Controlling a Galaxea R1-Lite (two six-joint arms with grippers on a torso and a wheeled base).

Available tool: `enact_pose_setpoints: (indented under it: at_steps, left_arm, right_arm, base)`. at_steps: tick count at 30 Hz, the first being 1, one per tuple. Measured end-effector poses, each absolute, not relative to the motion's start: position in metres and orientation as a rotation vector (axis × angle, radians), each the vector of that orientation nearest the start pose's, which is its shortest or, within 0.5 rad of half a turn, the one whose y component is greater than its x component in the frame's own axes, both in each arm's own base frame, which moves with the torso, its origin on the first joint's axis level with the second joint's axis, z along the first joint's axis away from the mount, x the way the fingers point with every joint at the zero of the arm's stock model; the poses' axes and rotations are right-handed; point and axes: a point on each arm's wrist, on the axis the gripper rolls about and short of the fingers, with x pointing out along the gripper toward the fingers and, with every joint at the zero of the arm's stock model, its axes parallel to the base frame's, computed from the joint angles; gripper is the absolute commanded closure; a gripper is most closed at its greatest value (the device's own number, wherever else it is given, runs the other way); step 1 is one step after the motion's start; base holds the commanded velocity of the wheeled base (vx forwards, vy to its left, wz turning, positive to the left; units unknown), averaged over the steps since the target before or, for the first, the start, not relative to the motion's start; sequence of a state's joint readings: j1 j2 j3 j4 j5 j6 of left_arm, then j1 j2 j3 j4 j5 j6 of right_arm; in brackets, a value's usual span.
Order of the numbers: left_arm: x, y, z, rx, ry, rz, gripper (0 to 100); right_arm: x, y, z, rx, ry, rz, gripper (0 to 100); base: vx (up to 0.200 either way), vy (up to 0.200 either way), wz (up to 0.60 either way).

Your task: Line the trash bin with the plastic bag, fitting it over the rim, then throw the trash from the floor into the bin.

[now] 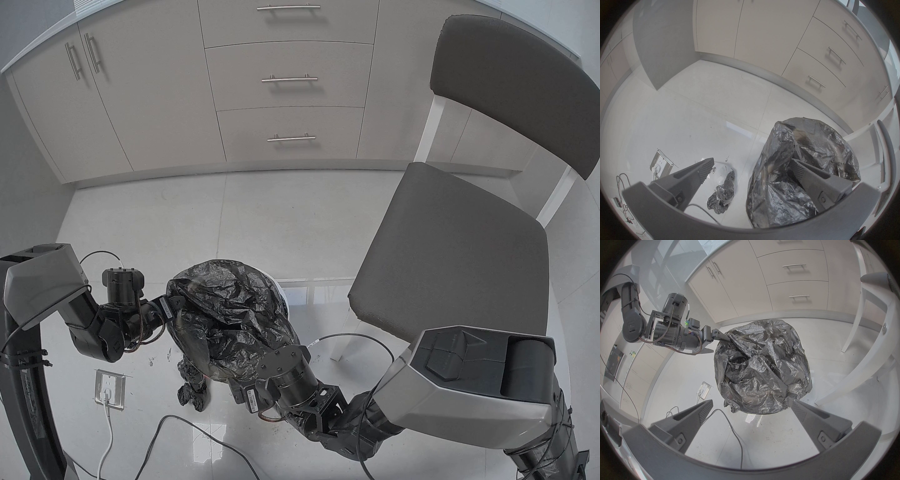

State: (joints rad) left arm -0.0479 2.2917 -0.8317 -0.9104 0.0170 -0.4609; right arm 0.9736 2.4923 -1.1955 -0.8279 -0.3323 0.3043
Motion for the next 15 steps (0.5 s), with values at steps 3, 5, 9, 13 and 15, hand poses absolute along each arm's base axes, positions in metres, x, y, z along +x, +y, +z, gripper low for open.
enact_pose_setpoints:
  at_steps: [3,5,9,13,15]
  left_arm:
    - [0.385,-0.013,0.006,-0.436,0.535,0.109,0]
    - [0.391,-0.008,0.006,-0.44,0.521,0.116,0]
    - [0.402,-0.003,0.008,-0.446,0.495,0.122,0]
    - [0.411,0.001,0.008,-0.449,0.512,0.132,0]
    - [0.416,0.003,0.01,-0.453,0.519,0.138,0]
  right_arm:
    - [0.26,0.366,-0.009,-0.001,0.462,0.56,0]
    - [0.262,0.364,-0.004,-0.001,0.453,0.556,0]
    - [0.272,0.362,0.009,-0.004,0.415,0.548,0]
    - [0.281,0.361,0.021,0.004,0.38,0.54,0]
    - [0.285,0.361,0.026,0.012,0.363,0.536,0]
  base:
    - [0.0,0.0,0.0]
    - [0.0,0.0,0.0]
    - [0.0,0.0,0.0]
    - [0.0,0.0,0.0]
    - [0.0,0.0,0.0]
